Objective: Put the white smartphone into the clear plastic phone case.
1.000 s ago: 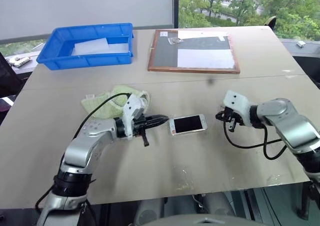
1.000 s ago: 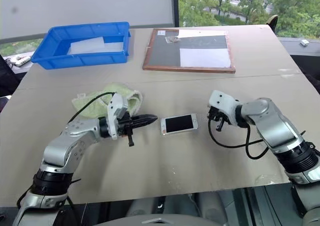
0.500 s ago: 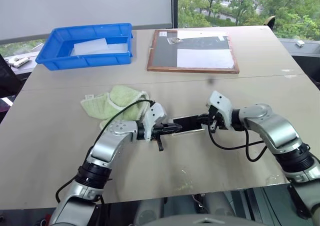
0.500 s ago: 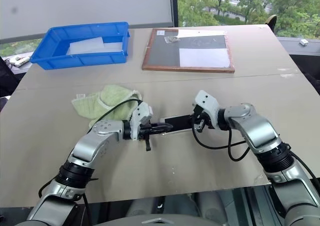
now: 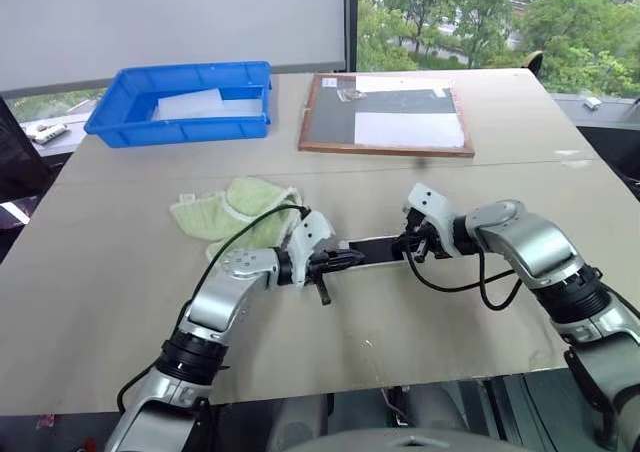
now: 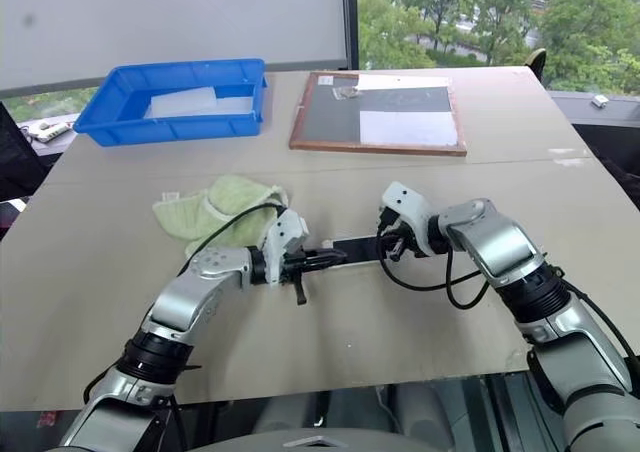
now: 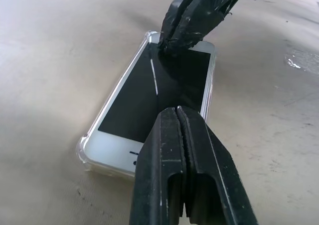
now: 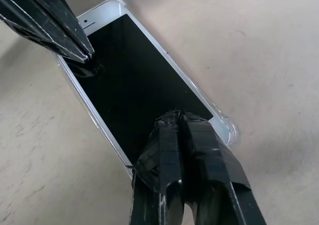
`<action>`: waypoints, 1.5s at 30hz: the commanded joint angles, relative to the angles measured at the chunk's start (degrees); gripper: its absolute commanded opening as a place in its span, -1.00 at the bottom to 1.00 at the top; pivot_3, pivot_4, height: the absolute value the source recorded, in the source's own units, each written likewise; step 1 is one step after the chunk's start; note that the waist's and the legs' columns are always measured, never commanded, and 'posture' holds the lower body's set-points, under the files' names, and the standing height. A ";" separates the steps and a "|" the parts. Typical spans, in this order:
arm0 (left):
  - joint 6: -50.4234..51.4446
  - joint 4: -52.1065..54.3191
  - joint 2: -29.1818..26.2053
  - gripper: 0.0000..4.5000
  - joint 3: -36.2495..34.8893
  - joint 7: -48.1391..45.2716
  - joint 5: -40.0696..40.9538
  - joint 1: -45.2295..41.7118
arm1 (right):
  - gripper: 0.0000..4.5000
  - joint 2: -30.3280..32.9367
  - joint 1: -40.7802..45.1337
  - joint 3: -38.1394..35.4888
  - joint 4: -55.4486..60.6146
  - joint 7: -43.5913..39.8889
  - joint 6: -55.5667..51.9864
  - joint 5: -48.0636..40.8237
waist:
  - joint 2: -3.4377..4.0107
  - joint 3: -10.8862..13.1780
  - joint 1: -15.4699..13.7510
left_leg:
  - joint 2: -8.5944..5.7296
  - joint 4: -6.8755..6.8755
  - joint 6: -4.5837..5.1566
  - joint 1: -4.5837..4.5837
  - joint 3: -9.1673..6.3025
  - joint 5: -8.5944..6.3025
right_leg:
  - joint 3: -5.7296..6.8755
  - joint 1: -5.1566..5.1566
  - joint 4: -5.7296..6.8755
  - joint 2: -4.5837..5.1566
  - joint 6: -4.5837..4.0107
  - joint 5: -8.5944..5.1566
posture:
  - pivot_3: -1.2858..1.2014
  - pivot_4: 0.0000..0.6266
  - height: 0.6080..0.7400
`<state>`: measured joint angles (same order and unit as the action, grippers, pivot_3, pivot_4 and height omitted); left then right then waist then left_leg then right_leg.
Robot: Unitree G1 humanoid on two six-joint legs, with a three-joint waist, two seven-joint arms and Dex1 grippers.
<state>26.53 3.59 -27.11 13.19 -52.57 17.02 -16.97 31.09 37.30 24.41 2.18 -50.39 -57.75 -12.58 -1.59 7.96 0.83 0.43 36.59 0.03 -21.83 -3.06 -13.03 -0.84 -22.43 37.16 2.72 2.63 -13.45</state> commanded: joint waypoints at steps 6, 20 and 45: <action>3.53 6.36 0.04 -0.99 -0.49 1.77 0.96 0.75 | -1.00 -1.25 -7.72 8.59 -11.32 0.57 5.56 6.95 | 0.02 -1.04 0.01 | 0.10 -0.14 -0.17 0.40 -0.36 -0.10 | 0.24 0.62 -0.43 0.09 0.02 -0.02 | 0.03 -0.52 1.00; 3.07 4.75 -0.59 -0.99 -0.58 1.35 0.50 1.46 | -1.00 3.36 -9.76 13.19 -8.19 -5.31 8.84 12.91 | 0.22 -0.92 0.20 | 0.04 -0.48 -0.16 0.46 -0.46 -0.10 | 0.38 0.64 -0.63 0.24 0.12 -0.12 | 0.03 -0.52 1.00; -2.86 15.10 -2.11 0.97 -18.42 1.80 12.81 15.42 | 1.00 3.88 -37.33 -30.58 20.89 2.68 31.10 -6.00 | 1.13 1.51 -0.32 | -0.30 -0.31 -0.05 -1.93 -0.29 -0.04 | 0.50 -1.28 -0.92 0.38 0.33 0.33 | 0.03 -0.52 1.00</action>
<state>23.56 15.42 -28.36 -3.58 -49.68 27.82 -2.41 34.19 0.68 -2.47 19.24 -47.49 -27.32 -16.71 -0.46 9.47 0.52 0.14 36.28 -0.02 -23.75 -3.33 -13.06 -0.33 -23.71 36.24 3.10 2.92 -13.22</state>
